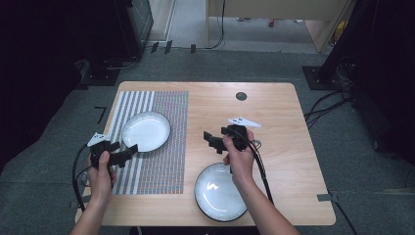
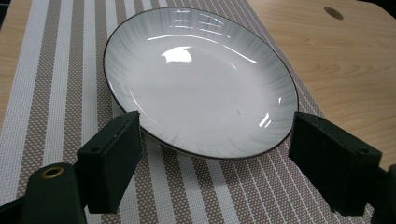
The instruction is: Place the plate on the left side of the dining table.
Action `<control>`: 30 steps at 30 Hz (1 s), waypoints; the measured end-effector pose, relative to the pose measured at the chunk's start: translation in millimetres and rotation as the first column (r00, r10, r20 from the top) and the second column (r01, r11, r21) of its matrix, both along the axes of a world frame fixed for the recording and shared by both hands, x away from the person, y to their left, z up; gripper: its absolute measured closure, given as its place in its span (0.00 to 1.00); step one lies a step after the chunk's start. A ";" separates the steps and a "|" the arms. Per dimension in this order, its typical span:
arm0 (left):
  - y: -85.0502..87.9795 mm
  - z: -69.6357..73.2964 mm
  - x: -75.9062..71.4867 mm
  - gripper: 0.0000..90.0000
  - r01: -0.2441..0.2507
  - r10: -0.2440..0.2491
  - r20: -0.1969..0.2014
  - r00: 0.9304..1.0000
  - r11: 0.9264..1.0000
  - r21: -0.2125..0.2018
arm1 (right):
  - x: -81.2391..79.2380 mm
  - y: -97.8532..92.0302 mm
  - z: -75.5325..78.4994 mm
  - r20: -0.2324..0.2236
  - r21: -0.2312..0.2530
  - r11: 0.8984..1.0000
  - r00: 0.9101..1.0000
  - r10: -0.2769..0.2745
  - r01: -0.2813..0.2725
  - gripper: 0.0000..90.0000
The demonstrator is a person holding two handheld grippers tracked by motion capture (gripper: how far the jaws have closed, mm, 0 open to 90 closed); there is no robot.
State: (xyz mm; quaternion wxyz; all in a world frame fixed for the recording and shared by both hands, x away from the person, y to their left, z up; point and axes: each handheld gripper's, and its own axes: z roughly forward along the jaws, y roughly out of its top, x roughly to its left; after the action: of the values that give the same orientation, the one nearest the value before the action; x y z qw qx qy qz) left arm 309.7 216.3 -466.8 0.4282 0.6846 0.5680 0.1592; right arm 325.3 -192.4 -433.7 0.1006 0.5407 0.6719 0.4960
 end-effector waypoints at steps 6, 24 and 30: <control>-8.3 -1.6 -15.2 0.19 0.019 -0.019 0.014 1.000 1.000 0.001 | -11.1 -23.2 -3.0 0.005 0.019 0.999 1.000 -0.028 0.028 0.25; -13.3 0.8 -59.6 0.18 0.028 -0.027 0.080 0.996 1.000 -0.007 | -53.3 -88.0 -19.2 0.023 0.027 0.991 0.991 -0.128 0.128 0.26; -7.3 -7.1 -68.7 0.17 0.016 -0.015 0.085 0.996 1.000 -0.010 | -67.4 -109.1 -28.6 0.007 0.011 0.988 0.988 -0.155 0.154 0.27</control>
State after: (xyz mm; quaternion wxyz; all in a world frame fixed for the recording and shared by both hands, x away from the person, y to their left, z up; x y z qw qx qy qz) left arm 240.9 209.0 -473.9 0.4568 0.6792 0.5450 0.1817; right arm 257.9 -301.5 -462.2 0.1387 0.5897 0.6251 0.4922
